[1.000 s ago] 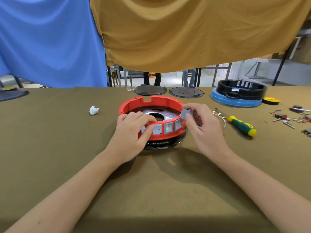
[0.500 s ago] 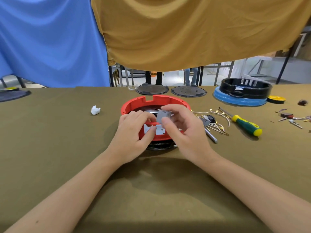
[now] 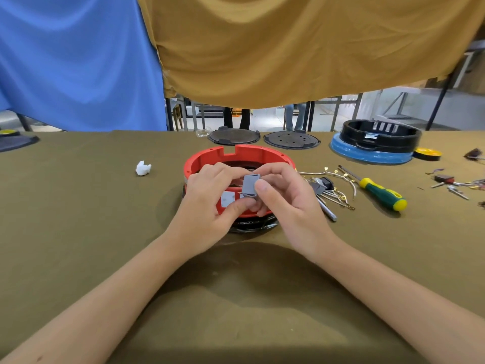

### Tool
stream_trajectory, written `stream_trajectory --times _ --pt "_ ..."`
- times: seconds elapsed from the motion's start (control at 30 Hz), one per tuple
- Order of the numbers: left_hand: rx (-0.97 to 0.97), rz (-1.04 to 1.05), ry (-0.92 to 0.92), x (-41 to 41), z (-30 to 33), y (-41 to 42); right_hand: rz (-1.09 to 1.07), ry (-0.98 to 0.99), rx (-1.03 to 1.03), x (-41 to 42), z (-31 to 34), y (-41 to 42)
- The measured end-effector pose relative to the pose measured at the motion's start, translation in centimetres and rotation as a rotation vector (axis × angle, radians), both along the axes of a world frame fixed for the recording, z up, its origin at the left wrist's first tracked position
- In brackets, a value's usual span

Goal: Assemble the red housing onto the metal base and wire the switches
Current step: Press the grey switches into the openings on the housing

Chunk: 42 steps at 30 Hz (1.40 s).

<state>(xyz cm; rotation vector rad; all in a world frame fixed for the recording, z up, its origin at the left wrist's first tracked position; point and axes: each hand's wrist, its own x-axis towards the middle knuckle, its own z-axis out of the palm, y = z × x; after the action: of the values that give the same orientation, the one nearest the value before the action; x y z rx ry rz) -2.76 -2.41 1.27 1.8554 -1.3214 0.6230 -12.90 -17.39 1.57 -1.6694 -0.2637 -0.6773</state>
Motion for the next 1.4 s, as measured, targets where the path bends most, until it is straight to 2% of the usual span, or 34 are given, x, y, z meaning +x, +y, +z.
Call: stream_trajectory --times 0.3,0.57,0.77,0.97,1.1,1.23,1.4 --pt "-0.024 0.012 0.021 -0.03 0.08 -0.04 -0.118 0.021 -0.216 -0.31 0.04 0.01" --pt "-0.054 -0.015 0.029 0.14 0.14 0.09 -0.053 -0.023 -0.121 -0.28 0.33 -0.34" --pt "-0.067 -0.013 0.06 0.02 0.3 0.21 -0.004 0.028 -0.003 -0.19 0.32 -0.46" --pt "0.031 0.099 0.075 0.3 0.08 0.59 0.005 0.055 0.052 -0.08 0.27 -0.59" --pt "0.016 0.084 0.099 0.1 0.18 0.75 0.01 0.077 0.115 -0.06 0.32 -0.63" --pt "-0.031 0.022 0.071 -0.52 0.51 0.77 0.017 0.086 0.1 -0.22 0.46 -0.53" --pt "-0.043 0.018 0.039 -0.52 0.42 0.55 0.023 0.062 -0.015 -0.52 0.61 -0.24"
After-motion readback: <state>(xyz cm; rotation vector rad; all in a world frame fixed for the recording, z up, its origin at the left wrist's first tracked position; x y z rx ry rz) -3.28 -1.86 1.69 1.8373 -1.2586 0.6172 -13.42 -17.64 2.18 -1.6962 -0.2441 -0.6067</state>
